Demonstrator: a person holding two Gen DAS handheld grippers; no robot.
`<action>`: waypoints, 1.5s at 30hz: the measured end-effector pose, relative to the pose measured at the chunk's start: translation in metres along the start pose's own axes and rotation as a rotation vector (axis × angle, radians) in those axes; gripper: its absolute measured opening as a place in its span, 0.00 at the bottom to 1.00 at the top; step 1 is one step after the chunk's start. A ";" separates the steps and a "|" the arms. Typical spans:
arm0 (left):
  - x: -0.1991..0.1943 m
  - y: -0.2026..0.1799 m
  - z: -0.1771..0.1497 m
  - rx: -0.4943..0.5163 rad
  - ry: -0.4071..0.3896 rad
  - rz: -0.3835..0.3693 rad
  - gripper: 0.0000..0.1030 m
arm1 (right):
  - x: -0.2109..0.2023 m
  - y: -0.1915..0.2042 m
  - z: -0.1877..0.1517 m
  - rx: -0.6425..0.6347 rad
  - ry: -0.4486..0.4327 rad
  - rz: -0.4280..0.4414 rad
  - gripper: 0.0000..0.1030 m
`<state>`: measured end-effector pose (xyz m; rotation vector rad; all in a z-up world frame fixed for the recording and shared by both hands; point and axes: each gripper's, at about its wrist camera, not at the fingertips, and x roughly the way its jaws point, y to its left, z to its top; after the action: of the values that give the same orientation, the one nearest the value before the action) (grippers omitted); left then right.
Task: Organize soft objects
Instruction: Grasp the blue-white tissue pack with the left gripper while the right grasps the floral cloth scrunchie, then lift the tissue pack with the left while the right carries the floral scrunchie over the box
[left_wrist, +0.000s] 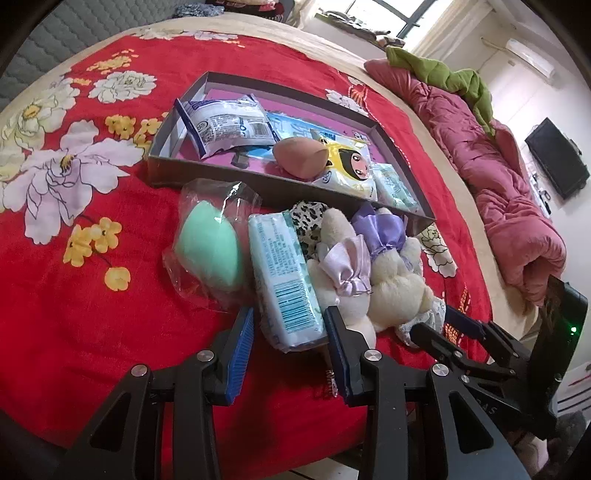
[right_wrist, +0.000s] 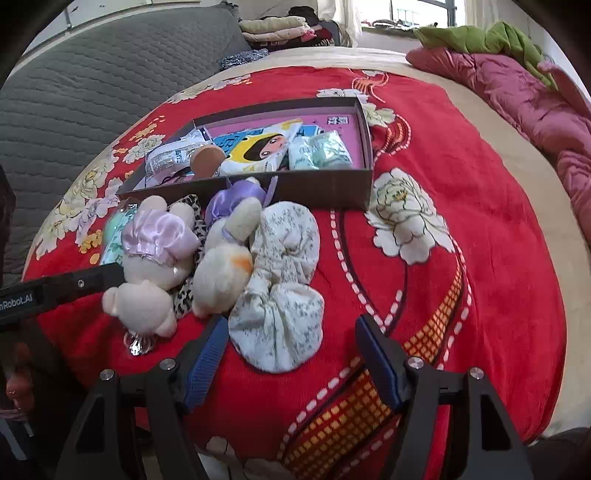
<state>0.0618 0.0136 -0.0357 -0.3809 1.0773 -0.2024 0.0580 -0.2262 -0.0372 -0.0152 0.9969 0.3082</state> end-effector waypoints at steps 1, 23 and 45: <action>0.000 0.001 0.000 -0.001 0.000 -0.004 0.39 | 0.002 0.001 0.001 -0.008 -0.003 -0.007 0.69; 0.017 0.007 0.012 -0.045 0.019 -0.028 0.23 | 0.014 -0.004 0.016 -0.055 -0.058 -0.001 0.20; -0.035 0.002 0.012 0.021 -0.151 -0.059 0.22 | -0.025 -0.010 0.028 -0.026 -0.230 0.053 0.18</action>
<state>0.0564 0.0298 -0.0026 -0.4026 0.9152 -0.2337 0.0710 -0.2375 -0.0029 0.0228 0.7665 0.3624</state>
